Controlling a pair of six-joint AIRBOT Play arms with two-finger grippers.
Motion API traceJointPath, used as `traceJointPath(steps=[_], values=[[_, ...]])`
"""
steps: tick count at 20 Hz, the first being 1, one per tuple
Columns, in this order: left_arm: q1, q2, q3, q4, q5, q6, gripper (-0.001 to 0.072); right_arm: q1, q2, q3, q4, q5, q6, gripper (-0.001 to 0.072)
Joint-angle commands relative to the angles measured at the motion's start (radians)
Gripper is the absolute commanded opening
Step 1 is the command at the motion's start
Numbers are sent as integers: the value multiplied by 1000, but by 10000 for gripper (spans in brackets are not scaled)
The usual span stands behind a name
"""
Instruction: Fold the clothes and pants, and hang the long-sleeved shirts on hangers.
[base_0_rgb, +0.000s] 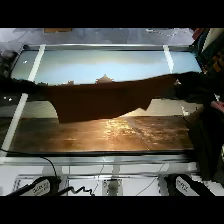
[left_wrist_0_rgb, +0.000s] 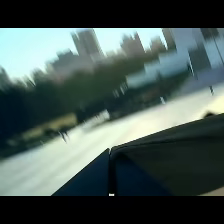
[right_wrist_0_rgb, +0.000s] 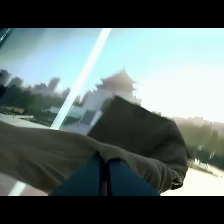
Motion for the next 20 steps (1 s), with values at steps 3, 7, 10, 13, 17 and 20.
traceJointPath(steps=[3,7,10,13,17,20], values=[[0,322,96,16,506,-55,7,-1,85,306,-5,49,12,11],[0,524,96,17,685,-54,7,-1,206,479,-5,46,30,11],[0,618,96,21,709,-53,7,-1,287,583,-19,-1,36,10],[0,627,94,64,648,-39,7,-1,338,602,-182,-146,106,10],[0,463,93,58,344,-39,7,-1,246,587,-377,-60,319,10],[-36,231,79,20,137,-6,7,-1,64,554,-346,140,435,10]])
